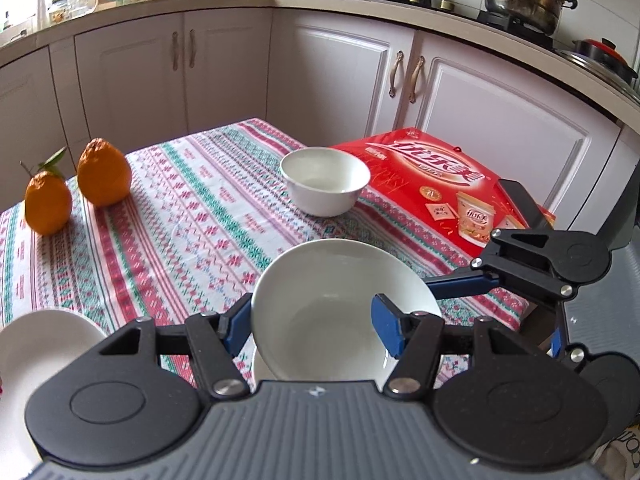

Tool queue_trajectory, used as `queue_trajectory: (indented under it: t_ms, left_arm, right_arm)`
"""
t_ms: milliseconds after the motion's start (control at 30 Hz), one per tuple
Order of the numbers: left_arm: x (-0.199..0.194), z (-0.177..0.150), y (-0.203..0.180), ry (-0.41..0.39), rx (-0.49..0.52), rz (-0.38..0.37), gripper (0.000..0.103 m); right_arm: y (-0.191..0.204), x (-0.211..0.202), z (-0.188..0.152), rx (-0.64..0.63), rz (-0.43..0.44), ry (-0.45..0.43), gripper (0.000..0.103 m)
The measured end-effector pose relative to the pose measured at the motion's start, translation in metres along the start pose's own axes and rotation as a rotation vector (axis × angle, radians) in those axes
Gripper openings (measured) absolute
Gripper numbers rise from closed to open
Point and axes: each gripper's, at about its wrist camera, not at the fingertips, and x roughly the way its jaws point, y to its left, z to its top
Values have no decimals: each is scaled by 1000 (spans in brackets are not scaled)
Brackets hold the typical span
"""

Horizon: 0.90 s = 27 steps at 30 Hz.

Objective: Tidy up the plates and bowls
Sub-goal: 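Lift the gripped bowl with the left tool and lower it into another white bowl, then open the left tool and lift it out of the nested bowls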

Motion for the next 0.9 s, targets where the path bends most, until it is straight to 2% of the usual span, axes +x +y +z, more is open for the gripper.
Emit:
queue_trajectory:
  t_ms: [467, 900]
  left_arm:
    - [8, -18, 6, 24, -21, -13, 62]
    - [14, -21, 7, 37, -29, -22, 62]
  right_arm:
    - [6, 13, -6, 8, 19, 51, 83]
    - [4, 17, -8, 6, 25, 69, 83]
